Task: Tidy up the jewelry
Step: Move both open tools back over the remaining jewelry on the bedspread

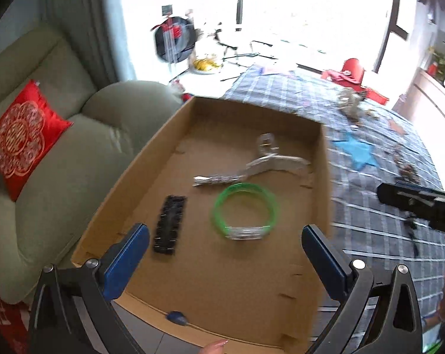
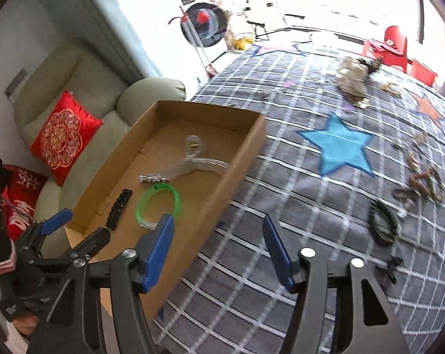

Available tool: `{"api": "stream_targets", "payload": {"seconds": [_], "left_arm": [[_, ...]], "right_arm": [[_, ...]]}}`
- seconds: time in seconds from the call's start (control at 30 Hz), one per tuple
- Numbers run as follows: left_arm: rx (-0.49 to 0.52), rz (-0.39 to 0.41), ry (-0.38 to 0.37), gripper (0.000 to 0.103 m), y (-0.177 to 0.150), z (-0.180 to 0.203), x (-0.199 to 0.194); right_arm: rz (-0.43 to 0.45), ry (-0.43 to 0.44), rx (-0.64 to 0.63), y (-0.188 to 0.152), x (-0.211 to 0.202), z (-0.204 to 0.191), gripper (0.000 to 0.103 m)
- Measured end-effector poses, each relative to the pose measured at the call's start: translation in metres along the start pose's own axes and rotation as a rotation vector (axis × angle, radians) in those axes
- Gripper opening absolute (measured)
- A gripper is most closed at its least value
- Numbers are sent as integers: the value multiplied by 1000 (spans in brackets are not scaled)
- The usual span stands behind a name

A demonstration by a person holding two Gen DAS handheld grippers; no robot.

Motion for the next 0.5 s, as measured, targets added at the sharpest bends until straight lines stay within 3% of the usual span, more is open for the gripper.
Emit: {"api": "stream_targets", "payload": {"seconds": [0.1,0.5], "left_arm": [[31,12,-27,103,1,20,-10],[162,0,-177,103,-6,124,-19]], "right_arm": [[23,-13,39,-11,-16,24,79],[78,-106,259,-73,-63,139,84]]}}
Point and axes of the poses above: each gripper's, at about its wrist camera, not at the fingertips, and x roughly the way its jaws point, z to its right, y to its top, the point moved 3 cm from there along x, roughly the way its jaws point, and after that the axes turned 9 degrees about -z, right-handed, at the moved point
